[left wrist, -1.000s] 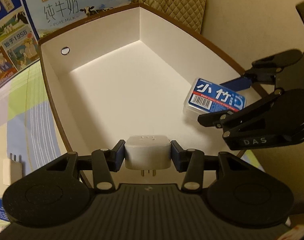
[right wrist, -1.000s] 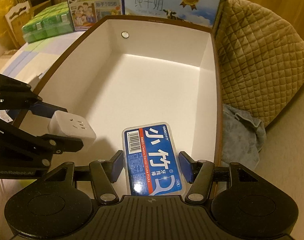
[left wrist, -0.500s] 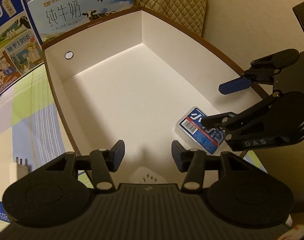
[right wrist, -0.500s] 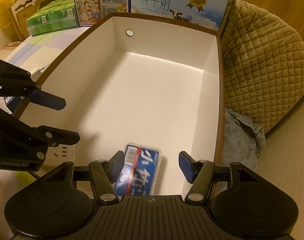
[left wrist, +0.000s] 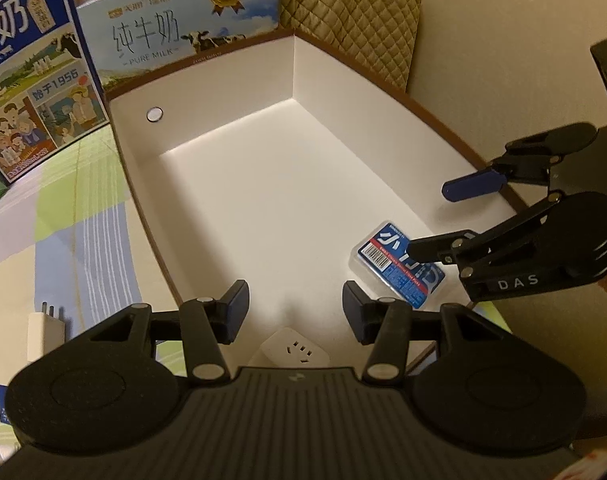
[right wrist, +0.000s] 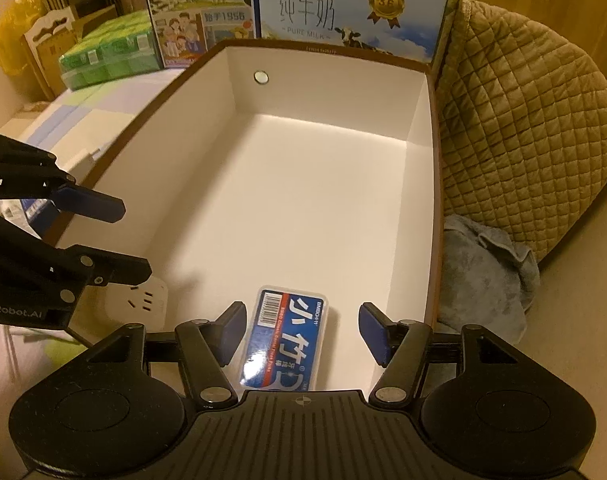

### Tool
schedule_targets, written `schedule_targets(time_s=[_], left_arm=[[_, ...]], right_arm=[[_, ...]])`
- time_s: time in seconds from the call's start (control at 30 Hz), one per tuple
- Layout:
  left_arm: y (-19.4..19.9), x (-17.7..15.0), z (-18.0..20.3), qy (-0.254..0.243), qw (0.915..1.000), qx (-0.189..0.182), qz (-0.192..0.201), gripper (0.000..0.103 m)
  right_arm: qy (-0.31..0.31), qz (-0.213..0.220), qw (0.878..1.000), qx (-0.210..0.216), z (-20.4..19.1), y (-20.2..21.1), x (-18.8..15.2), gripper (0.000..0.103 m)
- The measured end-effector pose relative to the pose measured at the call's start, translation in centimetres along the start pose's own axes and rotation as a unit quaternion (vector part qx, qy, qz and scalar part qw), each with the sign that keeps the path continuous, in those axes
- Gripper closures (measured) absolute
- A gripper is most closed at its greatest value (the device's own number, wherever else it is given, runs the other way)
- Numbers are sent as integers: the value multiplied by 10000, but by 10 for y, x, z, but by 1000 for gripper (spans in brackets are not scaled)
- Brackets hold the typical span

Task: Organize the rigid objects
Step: 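Withdraw the right gripper from the box back over the table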

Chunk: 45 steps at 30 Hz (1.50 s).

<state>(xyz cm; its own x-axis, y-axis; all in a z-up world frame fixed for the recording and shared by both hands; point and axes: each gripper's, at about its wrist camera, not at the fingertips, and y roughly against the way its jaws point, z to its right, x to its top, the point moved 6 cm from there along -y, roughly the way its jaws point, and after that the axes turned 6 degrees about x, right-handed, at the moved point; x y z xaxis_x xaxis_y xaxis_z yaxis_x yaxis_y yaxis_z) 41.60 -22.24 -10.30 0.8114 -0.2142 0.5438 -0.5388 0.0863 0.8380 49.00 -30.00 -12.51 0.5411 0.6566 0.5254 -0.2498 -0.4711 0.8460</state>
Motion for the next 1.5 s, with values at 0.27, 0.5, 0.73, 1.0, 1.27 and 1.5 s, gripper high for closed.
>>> schedule_targets(time_s=[0.27,0.5,0.73,1.0,1.27,1.5], left_arm=[[50,-7,-19,389,9981,41,485,56],[96,-40,-52,700,9948,269,684,56],[130,-85,-84,846,9936,323,682,55],[152,-136,-115,889,9944,270,501,52],[158,-179,-140,934,9950,192,286,52],[161,-212,-162,1071,9936,325,128,52]], right_arm=[[-340,479,9982,130,0,28,4,44],[-707,880,9932,270,-9,59,-2,43],[-973,1227,9875,182,-39,87,-22,43],[-1212,1333,9832,300,-102,91,-46,43],[-1564,1208,9791,475,-159,76,-63,43],[-1602,1020,9789,758,-200,53,-66,43]])
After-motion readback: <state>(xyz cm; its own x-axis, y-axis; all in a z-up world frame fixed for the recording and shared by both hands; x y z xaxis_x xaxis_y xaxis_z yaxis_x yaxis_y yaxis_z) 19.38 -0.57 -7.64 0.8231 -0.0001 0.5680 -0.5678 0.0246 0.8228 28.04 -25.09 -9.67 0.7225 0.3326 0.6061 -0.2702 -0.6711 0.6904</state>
